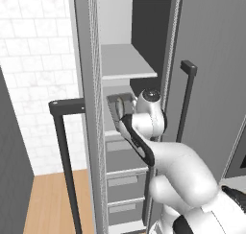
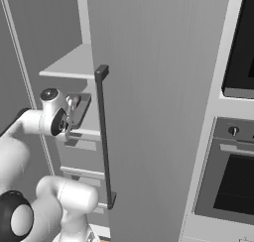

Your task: Take the meat container that has the fish and place it on the second highest rack of the freezer. Then take the vegetable container that has the lemon and corn and place it on the highest rack of the freezer.

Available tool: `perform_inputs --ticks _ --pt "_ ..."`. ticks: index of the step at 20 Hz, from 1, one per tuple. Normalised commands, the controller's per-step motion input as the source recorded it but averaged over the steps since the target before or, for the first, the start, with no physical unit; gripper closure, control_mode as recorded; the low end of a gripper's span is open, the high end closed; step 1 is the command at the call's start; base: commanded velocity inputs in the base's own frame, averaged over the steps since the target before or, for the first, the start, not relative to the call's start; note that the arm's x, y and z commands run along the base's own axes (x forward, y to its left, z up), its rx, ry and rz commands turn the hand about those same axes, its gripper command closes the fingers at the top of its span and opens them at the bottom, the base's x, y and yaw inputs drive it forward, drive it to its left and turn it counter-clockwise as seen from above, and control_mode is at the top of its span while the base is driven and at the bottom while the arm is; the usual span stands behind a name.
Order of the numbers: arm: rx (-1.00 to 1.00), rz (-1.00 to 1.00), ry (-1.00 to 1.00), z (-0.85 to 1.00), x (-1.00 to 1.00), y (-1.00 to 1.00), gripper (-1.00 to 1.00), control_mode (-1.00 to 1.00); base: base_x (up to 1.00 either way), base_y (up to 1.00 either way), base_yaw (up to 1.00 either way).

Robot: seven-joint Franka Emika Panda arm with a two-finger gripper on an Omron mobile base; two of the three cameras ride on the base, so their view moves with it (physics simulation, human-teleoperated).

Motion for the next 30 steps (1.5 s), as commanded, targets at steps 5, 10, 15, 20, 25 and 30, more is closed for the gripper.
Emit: perform_inputs --ticks 5,10,15,20,25,30 --pt "0.0 -0.05 0.0 -0.28 0.61 0.0 1.0 -1.0 0.0 0.0 0.0" --pt "0.0 -0.04 0.0 -0.23 0.7 0.01 1.0 -1.0 0.0 0.0 0.0" --pt "0.0 -0.02 0.0 -0.16 0.75 0.08 1.0 -1.0 0.0 0.0 0.0" --pt "0.0 -0.01 0.02 -0.16 0.84 0.13 -1.0 -1.0 0.0 0.0 0.0" --pt "0.0 -0.03 0.01 -0.18 0.81 0.1 -1.0 -1.0 0.0 0.0 0.0" --pt "0.0 -0.03 0.0 -0.19 0.57 0.09 -1.0 -1.0 0.0 0.0 0.0"
